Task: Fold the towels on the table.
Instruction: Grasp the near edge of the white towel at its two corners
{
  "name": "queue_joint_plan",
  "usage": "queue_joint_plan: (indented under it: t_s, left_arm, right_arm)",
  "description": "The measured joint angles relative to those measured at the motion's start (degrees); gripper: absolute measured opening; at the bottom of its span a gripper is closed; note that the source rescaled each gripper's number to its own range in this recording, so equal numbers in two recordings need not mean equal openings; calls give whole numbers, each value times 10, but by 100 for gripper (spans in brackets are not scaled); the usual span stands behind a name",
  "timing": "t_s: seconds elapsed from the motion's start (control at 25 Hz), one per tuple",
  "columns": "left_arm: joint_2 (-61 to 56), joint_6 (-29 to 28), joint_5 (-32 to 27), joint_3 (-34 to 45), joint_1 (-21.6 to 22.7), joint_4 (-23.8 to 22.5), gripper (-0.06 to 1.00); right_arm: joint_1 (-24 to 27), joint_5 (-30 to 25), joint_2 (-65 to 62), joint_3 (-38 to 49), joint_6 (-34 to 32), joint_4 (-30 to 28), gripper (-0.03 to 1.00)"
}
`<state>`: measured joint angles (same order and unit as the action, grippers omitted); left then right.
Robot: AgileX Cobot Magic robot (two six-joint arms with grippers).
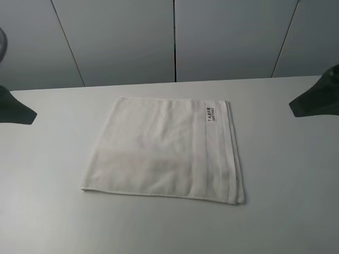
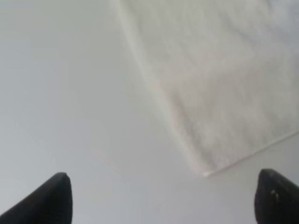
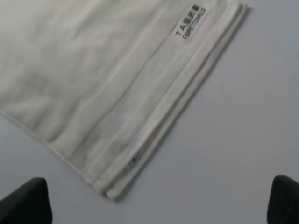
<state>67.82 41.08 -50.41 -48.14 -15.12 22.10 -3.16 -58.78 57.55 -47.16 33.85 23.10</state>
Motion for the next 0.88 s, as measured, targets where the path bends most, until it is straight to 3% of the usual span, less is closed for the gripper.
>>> queue_joint_plan:
  t_s: [0.12, 0.28, 0.48, 0.64, 0.88]
  left_arm:
    - [58, 63, 26, -6, -42, 1, 100]
    - [119, 129, 76, -6, -121, -18, 100]
    - [188, 173, 112, -7, -199, -90, 100]
    - [251, 178, 115, -7, -216, -152, 100]
    - [324, 202, 120, -7, -234, -148, 100]
  right_arm:
    - [-21, 5, 46, 0, 51, 1, 100]
    - [-91, 20, 109, 0, 88, -10, 100]
    - [-160, 40, 203, 0, 104, -46, 100]
    - [-210, 60, 275, 0, 123, -77, 100]
    - [-263, 98, 366, 0, 129, -94, 100]
